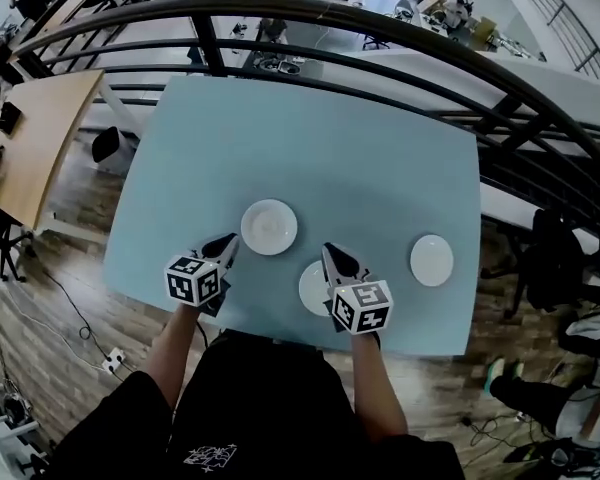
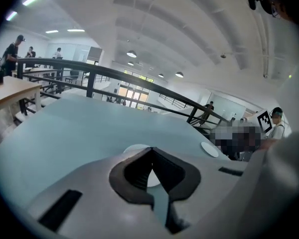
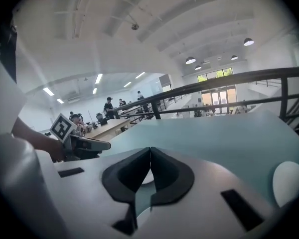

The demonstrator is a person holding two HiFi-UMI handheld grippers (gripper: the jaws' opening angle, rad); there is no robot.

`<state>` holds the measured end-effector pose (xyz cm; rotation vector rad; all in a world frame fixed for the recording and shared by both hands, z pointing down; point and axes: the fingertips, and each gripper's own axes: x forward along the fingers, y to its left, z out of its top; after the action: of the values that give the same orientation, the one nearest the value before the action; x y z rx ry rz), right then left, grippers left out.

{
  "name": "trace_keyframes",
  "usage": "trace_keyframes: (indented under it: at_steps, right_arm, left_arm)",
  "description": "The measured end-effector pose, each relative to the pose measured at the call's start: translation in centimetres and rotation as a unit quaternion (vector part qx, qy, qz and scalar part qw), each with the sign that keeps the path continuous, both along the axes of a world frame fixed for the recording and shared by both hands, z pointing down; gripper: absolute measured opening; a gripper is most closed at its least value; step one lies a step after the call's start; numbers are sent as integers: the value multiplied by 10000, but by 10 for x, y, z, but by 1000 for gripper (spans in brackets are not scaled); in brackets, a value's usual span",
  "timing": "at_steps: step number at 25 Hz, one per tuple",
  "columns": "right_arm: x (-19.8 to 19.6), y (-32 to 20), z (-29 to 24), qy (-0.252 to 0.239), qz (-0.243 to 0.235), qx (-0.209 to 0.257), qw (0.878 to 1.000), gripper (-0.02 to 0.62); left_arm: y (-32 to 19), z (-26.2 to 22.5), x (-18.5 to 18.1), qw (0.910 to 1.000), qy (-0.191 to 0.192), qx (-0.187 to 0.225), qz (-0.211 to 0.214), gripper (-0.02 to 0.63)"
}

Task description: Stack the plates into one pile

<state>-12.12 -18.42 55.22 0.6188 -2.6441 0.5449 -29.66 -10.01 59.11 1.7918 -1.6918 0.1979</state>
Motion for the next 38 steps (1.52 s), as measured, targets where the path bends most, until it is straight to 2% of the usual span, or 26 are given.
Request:
trace_keyframes:
  at_steps: [4,8,14,19,25,28,31,35,38]
  right_arm:
    - [-25,0,30,71,-169,-571,9982,8]
    - [-45,0,57,94,-305,-1262,9915,8]
    - [-51,-5,95,535,-279,-1629,9848,8]
    - [-64,-8,114,549,-74,-2035,9775,9]
    - [-74,-11,128,310,262,-2671,9628,9]
    - [-82,-14,135,306,287,-2827,9583,17]
    - [-82,-13,140,342,349,-2971,9536,104]
    - [-81,-12,147,371,462,-3122,9482,130]
    - [-81,-12,151,308,625,-3362,9392,141]
  left_arm:
    - [-5,24,-11,9992,159,-323,159,8]
    - [-9,44,-18,9970,349,-588,368,8]
    - [-9,71,-14,9912,812,-857,598,8]
    - [-15,91,-20,9855,1165,-1074,610,9]
    - [-22,111,-29,9720,1948,-1292,259,16]
    - [-29,116,-37,9645,2267,-1351,78,63]
    - [-31,117,-38,9572,2539,-1388,-51,81]
    - [-31,118,-36,9475,2862,-1422,-127,87]
    - [-33,118,-35,9391,3125,-1417,-171,89]
